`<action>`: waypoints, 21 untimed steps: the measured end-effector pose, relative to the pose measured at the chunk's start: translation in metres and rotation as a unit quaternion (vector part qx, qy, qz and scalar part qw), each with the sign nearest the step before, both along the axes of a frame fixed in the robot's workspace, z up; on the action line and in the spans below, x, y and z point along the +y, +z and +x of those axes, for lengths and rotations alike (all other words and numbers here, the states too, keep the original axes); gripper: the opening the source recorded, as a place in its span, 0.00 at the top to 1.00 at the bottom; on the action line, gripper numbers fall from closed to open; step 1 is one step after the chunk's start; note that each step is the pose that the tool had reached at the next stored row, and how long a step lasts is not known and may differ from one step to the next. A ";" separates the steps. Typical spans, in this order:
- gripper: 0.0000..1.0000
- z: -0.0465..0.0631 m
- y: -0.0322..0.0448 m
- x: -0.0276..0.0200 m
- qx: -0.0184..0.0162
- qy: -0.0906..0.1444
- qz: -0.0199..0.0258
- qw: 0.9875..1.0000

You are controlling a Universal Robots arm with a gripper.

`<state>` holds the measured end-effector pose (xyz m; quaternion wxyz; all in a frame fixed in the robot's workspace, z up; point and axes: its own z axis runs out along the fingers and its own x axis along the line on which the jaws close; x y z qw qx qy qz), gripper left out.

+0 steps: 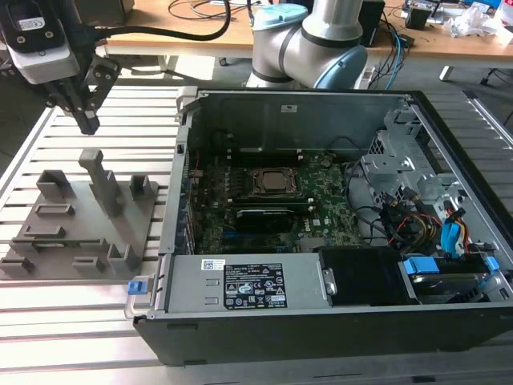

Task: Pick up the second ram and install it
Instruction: 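Reach for the second ram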

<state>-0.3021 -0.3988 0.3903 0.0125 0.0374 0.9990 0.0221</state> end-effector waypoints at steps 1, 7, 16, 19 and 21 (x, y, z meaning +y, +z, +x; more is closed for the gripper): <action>0.89 -0.004 -0.0002 0.0000 0.000 0.000 0.000 1.000; 0.89 -0.026 -0.0010 0.0000 0.000 0.000 0.000 1.000; 0.89 -0.051 -0.0020 0.0000 0.000 0.000 0.000 1.000; 0.89 -0.064 -0.0029 0.0000 0.000 0.000 0.000 1.000; 0.89 -0.068 -0.0033 0.0000 0.000 0.000 0.000 1.000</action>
